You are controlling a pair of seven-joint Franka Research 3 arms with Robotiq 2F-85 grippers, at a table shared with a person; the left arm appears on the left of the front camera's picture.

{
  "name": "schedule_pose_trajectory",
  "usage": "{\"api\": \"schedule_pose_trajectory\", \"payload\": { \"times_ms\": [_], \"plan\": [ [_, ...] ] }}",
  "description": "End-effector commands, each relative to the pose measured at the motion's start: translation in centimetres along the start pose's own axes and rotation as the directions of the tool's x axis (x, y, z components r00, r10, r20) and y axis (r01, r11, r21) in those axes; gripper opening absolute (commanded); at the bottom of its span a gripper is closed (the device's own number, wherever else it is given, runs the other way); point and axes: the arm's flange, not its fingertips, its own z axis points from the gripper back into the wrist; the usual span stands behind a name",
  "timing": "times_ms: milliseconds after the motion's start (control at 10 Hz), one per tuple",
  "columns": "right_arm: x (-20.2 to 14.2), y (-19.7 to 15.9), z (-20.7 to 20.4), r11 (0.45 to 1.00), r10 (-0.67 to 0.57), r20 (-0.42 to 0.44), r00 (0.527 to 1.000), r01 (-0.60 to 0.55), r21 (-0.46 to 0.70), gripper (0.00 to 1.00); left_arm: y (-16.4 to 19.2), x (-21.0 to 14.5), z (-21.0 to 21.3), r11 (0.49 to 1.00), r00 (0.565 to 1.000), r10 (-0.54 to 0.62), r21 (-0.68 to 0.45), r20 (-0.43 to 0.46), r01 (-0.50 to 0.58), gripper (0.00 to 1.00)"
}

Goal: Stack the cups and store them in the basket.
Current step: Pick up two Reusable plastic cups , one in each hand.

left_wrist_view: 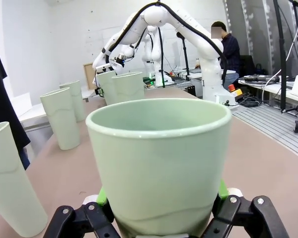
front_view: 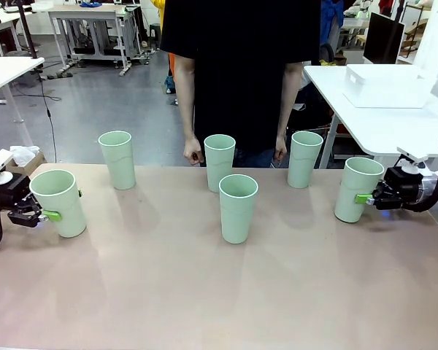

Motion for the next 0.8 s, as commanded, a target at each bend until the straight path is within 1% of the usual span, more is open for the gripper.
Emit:
{"api": "schedule_pose_trajectory", "payload": {
  "times_ms": [0,100,200,300,400,500,600,700],
  "plan": [
    [0.1,-0.3,0.2,0.999,0.008,-0.004,1.000,-0.008,-0.031,0.65,0.1,0.1,0.2,1.000,1.000,-0.008,0.004,-0.001,0.008,0.38],
    [0.1,-0.3,0.2,0.999,0.008,-0.004,1.000,-0.008,-0.031,0.65,0.1,0.1,0.2,1.000,1.000,-0.008,0.004,-0.001,0.008,0.38],
    [-0.1,0.0,0.2,1.000,0.000,-0.001,1.000,0.000,-0.006,0.85,0.0,0.1,0.4,1.000,1.000,0.010,0.007,0.001,-0.010,0.87],
    [1.8,0.9,-0.8,0.996,0.004,0.024,1.000,-0.002,-0.089,0.85,0.3,2.4,-0.3,1.000,1.000,0.018,0.005,-0.010,-0.018,0.87],
    [4.1,1.4,-1.8,0.990,0.013,0.048,0.999,-0.006,-0.138,0.85,1.0,4.6,-1.6,0.999,1.000,0.007,0.041,-0.025,-0.006,0.87],
    [5.8,1.8,-2.7,0.984,0.009,0.048,0.999,0.000,-0.179,0.85,1.6,6.2,-3.1,0.998,0.999,0.002,0.058,-0.045,0.001,0.87],
    [7.4,2.6,-3.8,0.979,-0.003,0.059,0.998,0.015,-0.203,0.85,1.9,7.8,-4.5,0.997,0.999,0.014,0.080,-0.052,-0.010,0.87],
    [8.4,3.1,-4.7,0.973,0.012,0.061,0.998,0.003,-0.230,0.85,2.1,9.2,-5.9,0.995,0.999,0.025,0.101,-0.044,-0.020,0.87]
  ]
}}
